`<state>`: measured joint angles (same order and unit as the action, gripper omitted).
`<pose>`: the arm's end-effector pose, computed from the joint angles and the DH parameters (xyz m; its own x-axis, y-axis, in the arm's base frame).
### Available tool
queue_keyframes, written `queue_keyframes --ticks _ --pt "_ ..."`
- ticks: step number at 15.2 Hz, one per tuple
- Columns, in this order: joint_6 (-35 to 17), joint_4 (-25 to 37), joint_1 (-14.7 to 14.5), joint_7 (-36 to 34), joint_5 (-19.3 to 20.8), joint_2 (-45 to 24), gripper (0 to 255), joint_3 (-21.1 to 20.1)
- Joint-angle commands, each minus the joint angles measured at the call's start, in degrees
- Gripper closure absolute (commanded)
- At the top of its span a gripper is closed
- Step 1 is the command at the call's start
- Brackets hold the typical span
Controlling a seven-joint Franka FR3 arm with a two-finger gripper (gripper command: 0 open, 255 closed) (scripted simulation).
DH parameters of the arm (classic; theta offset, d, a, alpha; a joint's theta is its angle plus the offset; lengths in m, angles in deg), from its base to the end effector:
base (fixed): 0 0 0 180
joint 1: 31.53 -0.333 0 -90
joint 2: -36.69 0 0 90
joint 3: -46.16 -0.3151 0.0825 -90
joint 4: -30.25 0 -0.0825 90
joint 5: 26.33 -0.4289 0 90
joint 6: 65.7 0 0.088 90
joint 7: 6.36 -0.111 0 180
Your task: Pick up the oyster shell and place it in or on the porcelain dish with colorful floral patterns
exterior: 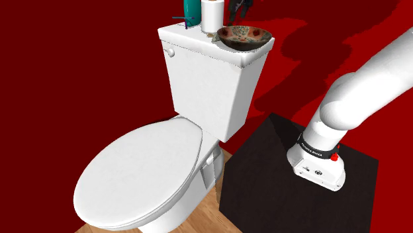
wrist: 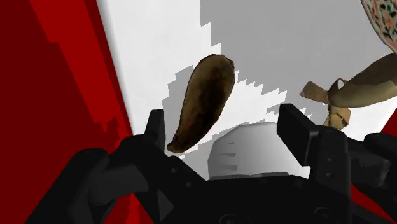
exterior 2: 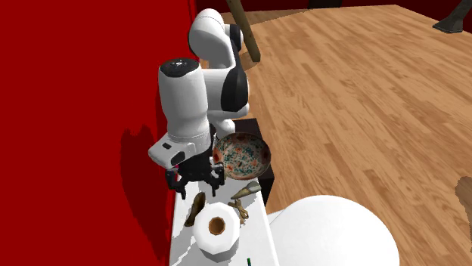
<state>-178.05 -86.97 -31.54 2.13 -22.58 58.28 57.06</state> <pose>0.5014 -0.1140 0.6114 0.9600 -0.0165 0.2796 -0.0279 -0.9989 0.0371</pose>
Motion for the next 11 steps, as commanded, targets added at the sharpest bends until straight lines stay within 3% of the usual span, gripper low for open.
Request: queue_keyframes --ticks 1,2,11 --pt "10.22 12.45 0.82 -5.62 -2.78 -10.7 0 0.64" --pt "14.63 18.01 1.17 -7.76 -4.19 -15.27 0 1.29" --pt "8.76 11.95 1.33 -7.77 -4.18 -15.09 0 1.09"
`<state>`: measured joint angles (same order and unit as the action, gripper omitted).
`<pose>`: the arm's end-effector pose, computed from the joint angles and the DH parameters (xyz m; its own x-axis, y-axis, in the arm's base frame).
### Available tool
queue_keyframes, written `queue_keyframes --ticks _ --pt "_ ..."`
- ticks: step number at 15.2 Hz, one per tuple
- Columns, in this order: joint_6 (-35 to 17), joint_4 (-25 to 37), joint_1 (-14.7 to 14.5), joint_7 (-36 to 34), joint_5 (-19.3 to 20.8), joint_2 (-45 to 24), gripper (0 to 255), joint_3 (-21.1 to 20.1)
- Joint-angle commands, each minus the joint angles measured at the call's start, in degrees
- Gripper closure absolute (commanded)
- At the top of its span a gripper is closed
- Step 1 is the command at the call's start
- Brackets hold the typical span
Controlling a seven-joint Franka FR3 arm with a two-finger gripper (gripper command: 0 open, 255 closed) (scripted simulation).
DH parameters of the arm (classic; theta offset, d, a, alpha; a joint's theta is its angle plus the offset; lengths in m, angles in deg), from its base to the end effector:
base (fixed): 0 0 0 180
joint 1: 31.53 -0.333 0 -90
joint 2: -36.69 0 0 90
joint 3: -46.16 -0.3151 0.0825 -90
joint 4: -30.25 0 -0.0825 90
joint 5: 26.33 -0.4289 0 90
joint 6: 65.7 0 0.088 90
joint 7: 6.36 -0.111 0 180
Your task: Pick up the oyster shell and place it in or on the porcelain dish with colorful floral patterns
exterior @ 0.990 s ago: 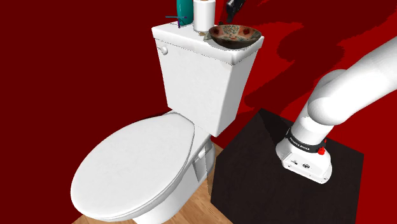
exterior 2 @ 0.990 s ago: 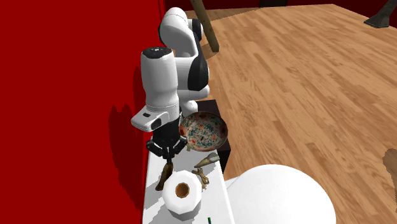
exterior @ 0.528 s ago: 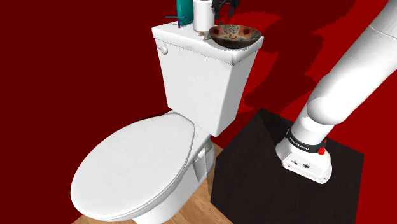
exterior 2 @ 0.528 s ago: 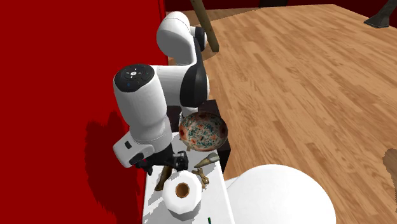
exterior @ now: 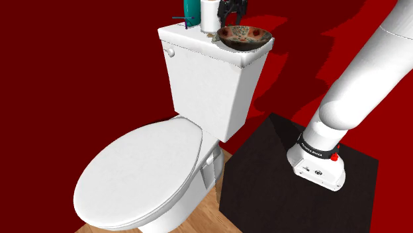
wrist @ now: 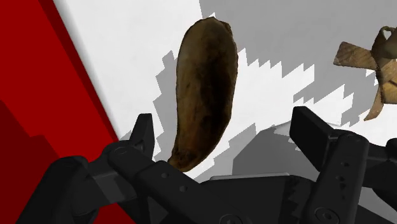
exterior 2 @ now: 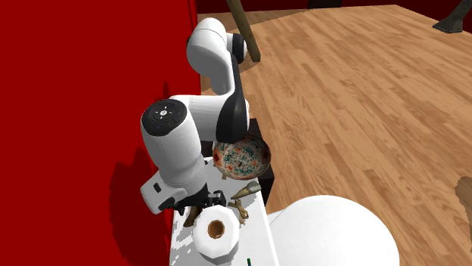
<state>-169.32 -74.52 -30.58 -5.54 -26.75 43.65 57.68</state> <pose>0.5646 -0.1294 0.5762 0.9740 -0.2035 0.0992 -0.2015 -0.9790 -0.0300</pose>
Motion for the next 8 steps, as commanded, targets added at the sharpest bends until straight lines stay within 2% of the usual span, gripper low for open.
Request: queue_keyframes --ticks 1,6,7,8 --pt "0.03 -0.49 0.41 -0.1 -0.02 -0.46 0 0.44" --pt "0.03 -0.49 0.53 -0.08 -0.03 -0.46 0 0.32" --pt "-0.06 -0.47 0.49 -0.17 -0.06 -0.58 255 0.27" --pt "0.05 -0.37 0.48 -0.17 -0.06 -0.57 255 0.27"
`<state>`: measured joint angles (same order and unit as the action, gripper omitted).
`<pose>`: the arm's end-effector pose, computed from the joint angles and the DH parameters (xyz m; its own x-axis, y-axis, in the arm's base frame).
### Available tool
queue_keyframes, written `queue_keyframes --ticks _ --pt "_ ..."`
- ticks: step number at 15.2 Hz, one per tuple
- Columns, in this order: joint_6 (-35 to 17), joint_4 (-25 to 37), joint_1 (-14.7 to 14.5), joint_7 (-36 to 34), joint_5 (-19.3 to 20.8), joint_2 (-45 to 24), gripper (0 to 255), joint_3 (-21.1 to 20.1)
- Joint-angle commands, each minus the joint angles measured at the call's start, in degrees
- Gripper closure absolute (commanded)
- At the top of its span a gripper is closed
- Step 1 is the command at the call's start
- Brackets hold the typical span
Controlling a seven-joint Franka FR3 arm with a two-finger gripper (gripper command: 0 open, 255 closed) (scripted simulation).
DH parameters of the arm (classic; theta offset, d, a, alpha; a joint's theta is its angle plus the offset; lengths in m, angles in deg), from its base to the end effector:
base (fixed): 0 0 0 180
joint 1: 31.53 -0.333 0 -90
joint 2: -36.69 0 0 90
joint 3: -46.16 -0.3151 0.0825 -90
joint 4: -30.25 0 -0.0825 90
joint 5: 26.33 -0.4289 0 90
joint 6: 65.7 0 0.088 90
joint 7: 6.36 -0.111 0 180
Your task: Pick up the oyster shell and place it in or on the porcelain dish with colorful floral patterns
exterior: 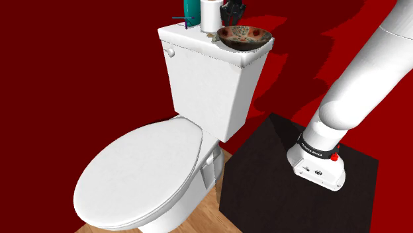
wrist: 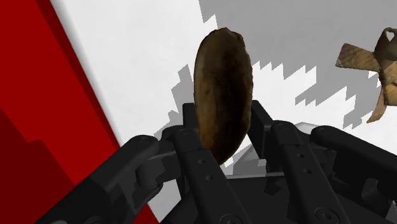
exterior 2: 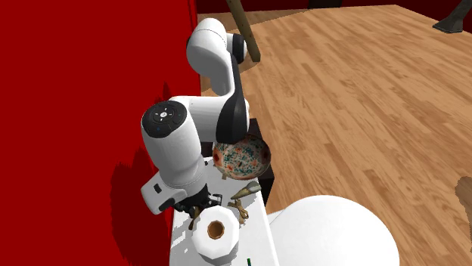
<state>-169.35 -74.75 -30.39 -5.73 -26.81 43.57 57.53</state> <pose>0.5646 -0.1295 0.5734 0.9736 -0.2077 0.0943 -0.2056 -0.9781 -0.0309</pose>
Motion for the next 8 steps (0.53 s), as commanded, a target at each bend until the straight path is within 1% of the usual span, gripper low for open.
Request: queue_keyframes --ticks 1,8 --pt "0.0 -0.29 0.32 0.08 0.02 -0.42 255 0.45" --pt "0.07 -0.26 0.39 0.11 0.02 -0.38 255 0.42"
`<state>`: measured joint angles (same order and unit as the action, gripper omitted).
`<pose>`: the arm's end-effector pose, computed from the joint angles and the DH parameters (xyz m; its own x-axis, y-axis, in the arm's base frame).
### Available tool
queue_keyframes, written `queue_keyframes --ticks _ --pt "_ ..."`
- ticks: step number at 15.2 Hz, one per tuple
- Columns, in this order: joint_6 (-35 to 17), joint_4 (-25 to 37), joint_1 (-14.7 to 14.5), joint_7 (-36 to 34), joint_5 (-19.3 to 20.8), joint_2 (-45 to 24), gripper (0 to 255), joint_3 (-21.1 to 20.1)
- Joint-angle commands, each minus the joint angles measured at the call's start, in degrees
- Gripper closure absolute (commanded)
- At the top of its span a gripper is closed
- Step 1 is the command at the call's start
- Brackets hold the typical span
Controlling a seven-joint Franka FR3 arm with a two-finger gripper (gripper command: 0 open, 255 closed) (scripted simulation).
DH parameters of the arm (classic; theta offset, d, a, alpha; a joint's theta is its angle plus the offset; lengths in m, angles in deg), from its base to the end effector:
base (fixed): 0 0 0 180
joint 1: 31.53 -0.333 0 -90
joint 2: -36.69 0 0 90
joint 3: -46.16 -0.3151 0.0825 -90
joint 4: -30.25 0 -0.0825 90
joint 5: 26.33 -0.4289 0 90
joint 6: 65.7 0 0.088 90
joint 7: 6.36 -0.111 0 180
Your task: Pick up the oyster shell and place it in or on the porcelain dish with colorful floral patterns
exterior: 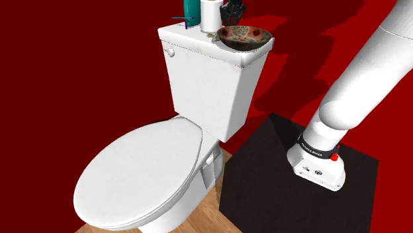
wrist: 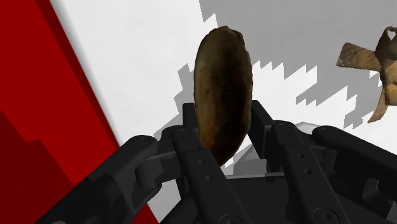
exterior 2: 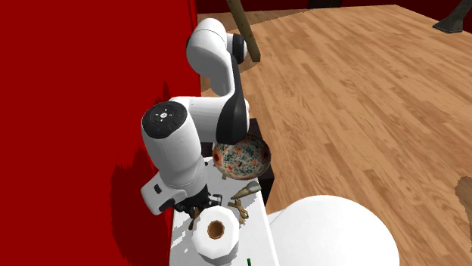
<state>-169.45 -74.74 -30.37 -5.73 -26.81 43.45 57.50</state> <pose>0.5653 -0.1295 0.5725 0.9737 -0.2075 0.0942 -0.2055 -0.9782 -0.0304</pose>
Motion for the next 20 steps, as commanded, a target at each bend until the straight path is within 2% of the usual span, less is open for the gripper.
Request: queue_keyframes --ticks 1,20 --pt "0.95 0.56 0.38 0.1 0.01 -0.33 255 0.43" --pt "16.54 20.02 0.92 0.35 -0.83 -4.3 255 0.31"
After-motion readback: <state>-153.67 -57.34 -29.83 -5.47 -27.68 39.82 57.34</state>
